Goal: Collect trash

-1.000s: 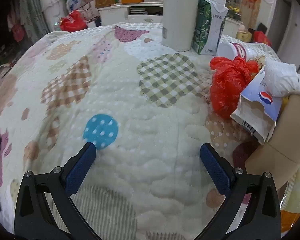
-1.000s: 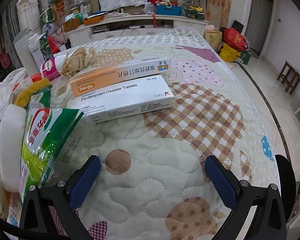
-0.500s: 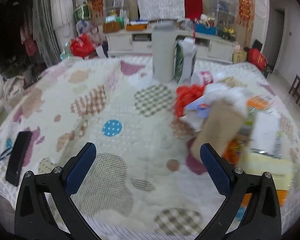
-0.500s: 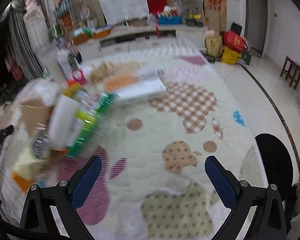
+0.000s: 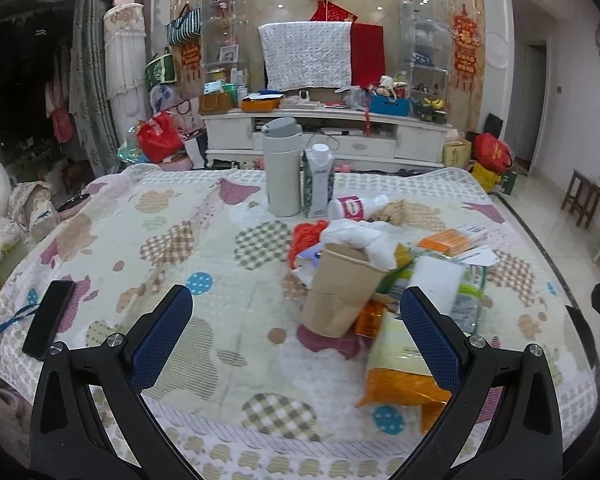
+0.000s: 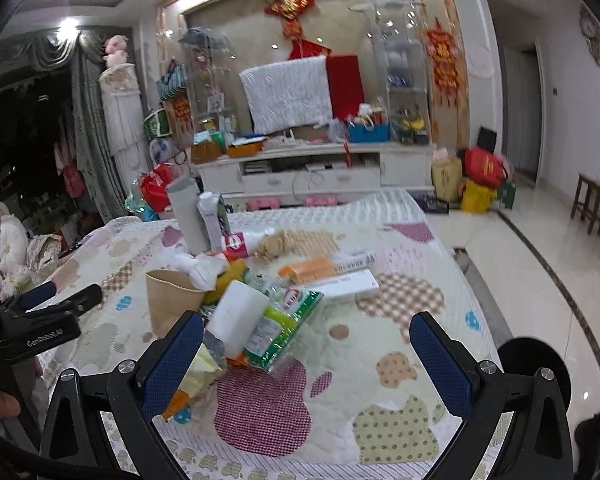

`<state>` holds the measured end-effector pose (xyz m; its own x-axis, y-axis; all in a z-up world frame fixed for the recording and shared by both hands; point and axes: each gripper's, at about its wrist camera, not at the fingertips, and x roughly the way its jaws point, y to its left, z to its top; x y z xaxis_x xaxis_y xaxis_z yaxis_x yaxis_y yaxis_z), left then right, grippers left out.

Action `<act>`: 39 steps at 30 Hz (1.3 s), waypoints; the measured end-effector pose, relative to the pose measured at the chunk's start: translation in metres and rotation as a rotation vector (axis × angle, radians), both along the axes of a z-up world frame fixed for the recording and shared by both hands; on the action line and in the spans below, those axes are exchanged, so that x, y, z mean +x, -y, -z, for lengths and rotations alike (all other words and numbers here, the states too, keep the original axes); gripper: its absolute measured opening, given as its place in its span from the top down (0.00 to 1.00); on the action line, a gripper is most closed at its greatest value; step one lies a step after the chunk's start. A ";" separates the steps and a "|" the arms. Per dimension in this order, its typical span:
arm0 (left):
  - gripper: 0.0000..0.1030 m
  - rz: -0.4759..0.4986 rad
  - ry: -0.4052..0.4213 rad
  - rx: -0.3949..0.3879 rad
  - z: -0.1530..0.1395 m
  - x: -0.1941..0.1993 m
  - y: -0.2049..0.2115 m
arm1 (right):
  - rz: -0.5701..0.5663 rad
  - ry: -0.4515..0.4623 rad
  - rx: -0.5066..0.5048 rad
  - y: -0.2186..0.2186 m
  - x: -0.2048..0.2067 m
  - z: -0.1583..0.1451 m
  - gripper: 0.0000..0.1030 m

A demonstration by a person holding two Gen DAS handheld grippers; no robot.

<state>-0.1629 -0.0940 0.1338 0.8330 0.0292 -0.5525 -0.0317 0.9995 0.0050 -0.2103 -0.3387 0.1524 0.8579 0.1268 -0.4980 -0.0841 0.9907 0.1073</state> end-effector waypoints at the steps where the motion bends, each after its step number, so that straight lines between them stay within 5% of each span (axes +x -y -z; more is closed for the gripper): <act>1: 0.00 0.001 0.003 -0.004 -0.001 -0.002 0.002 | -0.001 0.015 -0.004 -0.003 -0.003 -0.003 0.00; 39: 0.00 0.051 0.027 -0.052 -0.006 -0.011 0.019 | 0.067 0.027 -0.051 -0.004 0.004 0.001 0.00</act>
<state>-0.1739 -0.1129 0.1397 0.8476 -0.0417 -0.5290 0.0198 0.9987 -0.0470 -0.2065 -0.3343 0.1510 0.8768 0.0437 -0.4789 -0.0194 0.9983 0.0556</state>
